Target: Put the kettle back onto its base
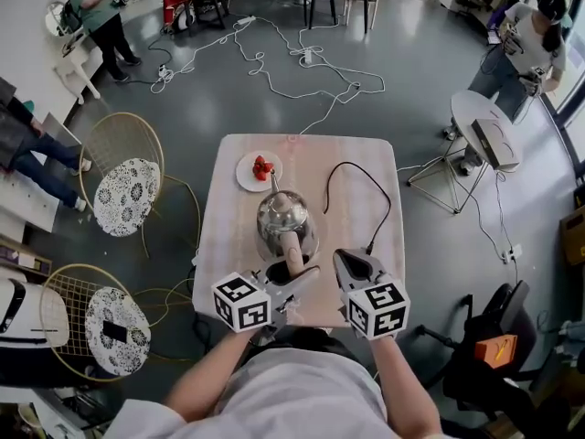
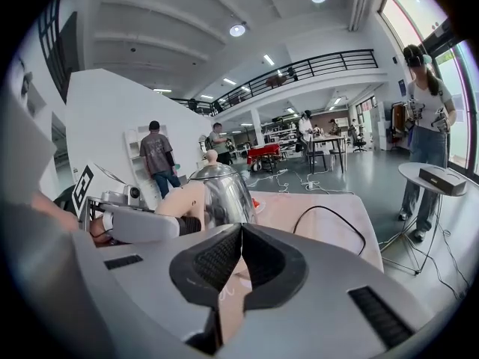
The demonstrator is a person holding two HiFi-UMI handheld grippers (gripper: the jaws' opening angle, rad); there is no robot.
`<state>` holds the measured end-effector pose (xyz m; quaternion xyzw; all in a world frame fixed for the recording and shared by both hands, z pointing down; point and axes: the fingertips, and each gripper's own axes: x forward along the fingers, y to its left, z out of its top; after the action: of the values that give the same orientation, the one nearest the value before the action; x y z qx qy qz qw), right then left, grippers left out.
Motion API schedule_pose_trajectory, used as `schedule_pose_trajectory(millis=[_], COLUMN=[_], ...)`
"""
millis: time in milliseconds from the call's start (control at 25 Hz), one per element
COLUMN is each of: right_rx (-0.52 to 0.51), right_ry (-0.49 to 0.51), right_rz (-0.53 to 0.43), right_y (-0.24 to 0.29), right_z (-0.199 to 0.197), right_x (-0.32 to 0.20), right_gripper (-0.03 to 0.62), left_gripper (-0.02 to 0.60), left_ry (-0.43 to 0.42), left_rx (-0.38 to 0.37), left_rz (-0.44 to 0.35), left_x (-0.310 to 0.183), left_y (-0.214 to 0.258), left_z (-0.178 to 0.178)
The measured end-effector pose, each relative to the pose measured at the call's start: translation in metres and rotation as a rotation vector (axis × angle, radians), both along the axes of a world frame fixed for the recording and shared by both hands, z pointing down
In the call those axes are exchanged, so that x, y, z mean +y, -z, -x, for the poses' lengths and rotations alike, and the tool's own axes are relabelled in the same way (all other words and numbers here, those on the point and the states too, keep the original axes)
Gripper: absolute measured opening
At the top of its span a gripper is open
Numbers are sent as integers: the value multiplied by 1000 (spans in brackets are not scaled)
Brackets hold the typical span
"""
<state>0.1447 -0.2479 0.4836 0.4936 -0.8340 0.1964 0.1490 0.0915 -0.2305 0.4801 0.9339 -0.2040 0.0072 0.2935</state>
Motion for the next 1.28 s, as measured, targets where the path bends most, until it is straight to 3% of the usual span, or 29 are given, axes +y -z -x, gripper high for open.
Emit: schedule_pose_trajectory(millis=[1280], right_rx=[-27], right_ry=[102], right_rz=[47], right_y=[-37], right_z=[-25], right_x=[-44], right_gripper=[5], left_gripper=[163], left_ry=[80], left_rx=[-51], left_rz=[-27], left_x=[-45], left_y=[-41], left_z=[-41])
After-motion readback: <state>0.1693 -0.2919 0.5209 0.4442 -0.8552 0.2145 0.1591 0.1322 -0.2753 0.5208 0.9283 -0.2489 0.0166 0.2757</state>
